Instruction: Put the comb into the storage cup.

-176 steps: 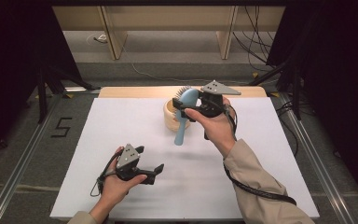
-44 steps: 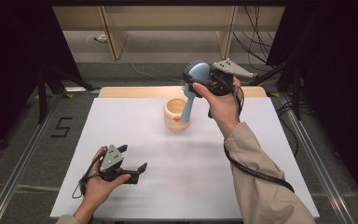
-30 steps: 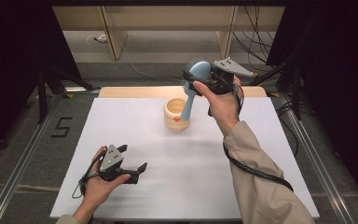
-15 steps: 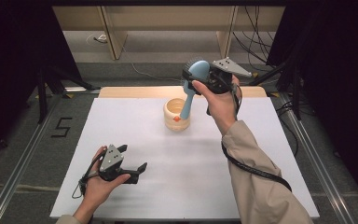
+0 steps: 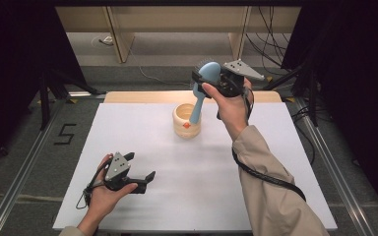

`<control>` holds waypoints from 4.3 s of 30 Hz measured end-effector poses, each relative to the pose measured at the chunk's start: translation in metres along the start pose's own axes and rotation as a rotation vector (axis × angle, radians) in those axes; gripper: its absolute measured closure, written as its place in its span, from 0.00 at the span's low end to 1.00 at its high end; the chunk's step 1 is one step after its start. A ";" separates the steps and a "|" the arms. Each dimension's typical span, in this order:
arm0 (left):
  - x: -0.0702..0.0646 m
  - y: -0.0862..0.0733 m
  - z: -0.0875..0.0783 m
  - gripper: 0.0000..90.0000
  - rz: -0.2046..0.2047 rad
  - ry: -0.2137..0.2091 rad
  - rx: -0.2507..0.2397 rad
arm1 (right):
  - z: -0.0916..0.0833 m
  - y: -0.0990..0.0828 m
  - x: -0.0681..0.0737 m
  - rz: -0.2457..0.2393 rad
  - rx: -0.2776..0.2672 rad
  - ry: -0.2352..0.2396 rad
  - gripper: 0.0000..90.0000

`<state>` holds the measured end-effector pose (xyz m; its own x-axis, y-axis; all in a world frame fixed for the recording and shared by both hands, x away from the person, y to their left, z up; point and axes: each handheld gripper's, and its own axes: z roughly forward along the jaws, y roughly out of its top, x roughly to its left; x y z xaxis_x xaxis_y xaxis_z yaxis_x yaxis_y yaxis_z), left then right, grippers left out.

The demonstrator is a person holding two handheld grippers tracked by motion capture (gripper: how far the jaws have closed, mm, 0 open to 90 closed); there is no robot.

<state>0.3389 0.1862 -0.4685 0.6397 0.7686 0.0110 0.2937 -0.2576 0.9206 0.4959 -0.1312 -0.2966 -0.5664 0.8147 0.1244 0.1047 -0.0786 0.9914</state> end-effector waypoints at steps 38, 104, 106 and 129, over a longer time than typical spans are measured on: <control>0.000 0.001 -0.001 0.02 0.000 0.004 -0.002 | 0.013 -0.001 -0.001 0.004 -0.022 -0.017 0.23; 0.001 0.001 -0.001 0.02 -0.006 0.000 -0.006 | 0.032 -0.010 0.000 -0.012 -0.031 -0.039 0.23; 0.001 0.001 -0.001 0.02 -0.007 0.000 -0.006 | 0.033 -0.010 0.000 -0.016 -0.030 -0.039 0.23; 0.001 0.000 0.000 0.02 -0.005 -0.002 -0.004 | 0.039 -0.018 -0.002 -0.016 -0.028 -0.055 0.23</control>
<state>0.3391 0.1869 -0.4680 0.6392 0.7690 0.0054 0.2944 -0.2511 0.9221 0.5272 -0.1092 -0.3163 -0.5224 0.8460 0.1065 0.0729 -0.0801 0.9941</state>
